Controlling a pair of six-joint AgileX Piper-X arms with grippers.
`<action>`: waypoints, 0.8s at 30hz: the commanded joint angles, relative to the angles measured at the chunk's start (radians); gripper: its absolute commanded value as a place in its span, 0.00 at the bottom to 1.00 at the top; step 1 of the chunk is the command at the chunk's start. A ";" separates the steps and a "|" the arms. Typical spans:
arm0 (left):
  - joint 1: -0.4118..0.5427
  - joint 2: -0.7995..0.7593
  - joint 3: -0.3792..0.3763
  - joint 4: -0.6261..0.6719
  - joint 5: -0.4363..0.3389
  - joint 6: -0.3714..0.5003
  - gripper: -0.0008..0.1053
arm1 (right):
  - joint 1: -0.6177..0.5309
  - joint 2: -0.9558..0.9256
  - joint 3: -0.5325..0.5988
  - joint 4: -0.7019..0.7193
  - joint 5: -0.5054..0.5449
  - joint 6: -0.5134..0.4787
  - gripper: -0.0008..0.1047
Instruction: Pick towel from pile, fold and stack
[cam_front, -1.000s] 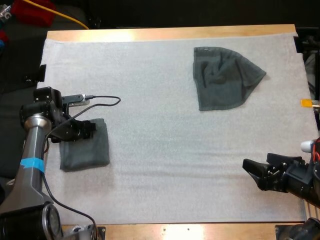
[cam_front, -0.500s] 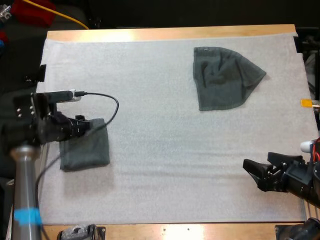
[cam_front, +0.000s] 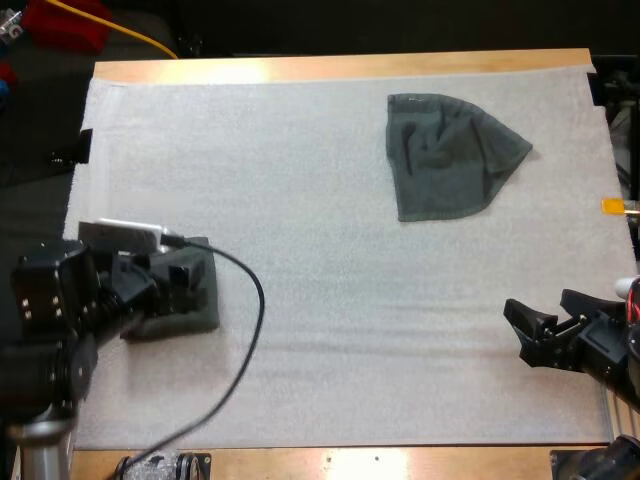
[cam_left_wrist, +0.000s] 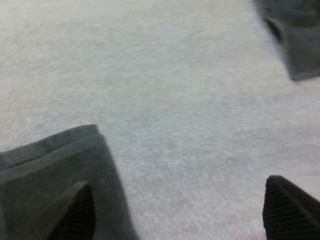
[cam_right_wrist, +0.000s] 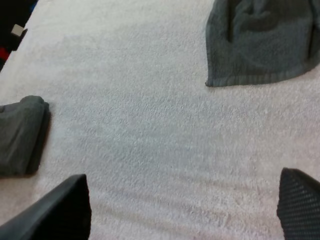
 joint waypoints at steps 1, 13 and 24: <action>-0.015 -0.021 -0.007 0.004 -0.009 -0.003 0.64 | -0.001 -0.002 -0.001 -0.006 0.014 -0.014 0.71; -0.052 -0.154 -0.007 0.055 -0.009 -0.001 0.64 | -0.001 -0.002 -0.001 -0.006 0.137 -0.070 0.71; -0.093 -0.210 -0.007 0.085 -0.009 0.004 0.64 | -0.095 -0.002 -0.001 0.043 0.158 -0.117 0.71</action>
